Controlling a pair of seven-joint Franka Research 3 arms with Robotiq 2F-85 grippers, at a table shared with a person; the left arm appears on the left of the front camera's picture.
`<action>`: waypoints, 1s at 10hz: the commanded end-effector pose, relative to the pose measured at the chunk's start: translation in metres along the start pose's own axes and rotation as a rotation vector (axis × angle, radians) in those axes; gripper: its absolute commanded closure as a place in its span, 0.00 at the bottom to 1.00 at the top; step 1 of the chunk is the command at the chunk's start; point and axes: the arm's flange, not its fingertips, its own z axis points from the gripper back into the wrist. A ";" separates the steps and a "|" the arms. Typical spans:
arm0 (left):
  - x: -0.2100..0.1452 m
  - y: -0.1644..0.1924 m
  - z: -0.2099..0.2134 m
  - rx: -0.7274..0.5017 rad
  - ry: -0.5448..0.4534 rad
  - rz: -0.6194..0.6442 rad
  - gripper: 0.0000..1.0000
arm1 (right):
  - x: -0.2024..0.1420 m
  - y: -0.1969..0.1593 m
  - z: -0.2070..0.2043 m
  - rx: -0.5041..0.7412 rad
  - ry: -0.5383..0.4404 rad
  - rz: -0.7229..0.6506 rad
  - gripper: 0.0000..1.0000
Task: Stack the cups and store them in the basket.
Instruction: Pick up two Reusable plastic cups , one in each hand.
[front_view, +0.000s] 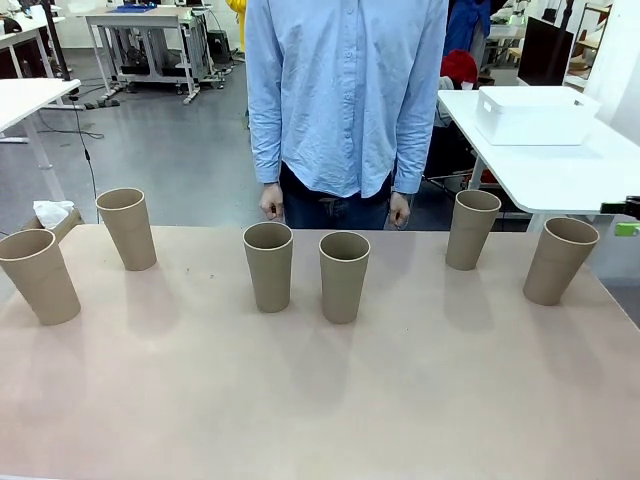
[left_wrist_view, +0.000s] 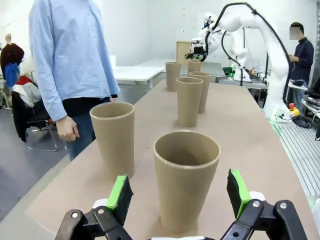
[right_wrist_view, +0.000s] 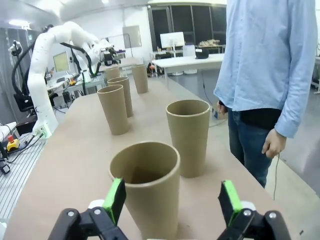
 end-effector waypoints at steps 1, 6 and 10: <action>-0.016 0.003 0.004 -0.074 -0.044 -0.009 0.00 | -0.016 -0.019 0.001 0.028 -0.056 0.045 0.00; -0.062 0.006 -0.025 -0.159 -0.084 0.028 0.00 | -0.052 -0.021 -0.017 0.115 -0.030 0.080 0.00; -0.082 0.010 -0.040 -0.215 -0.103 0.048 0.00 | -0.069 -0.024 -0.029 0.223 0.004 0.122 0.00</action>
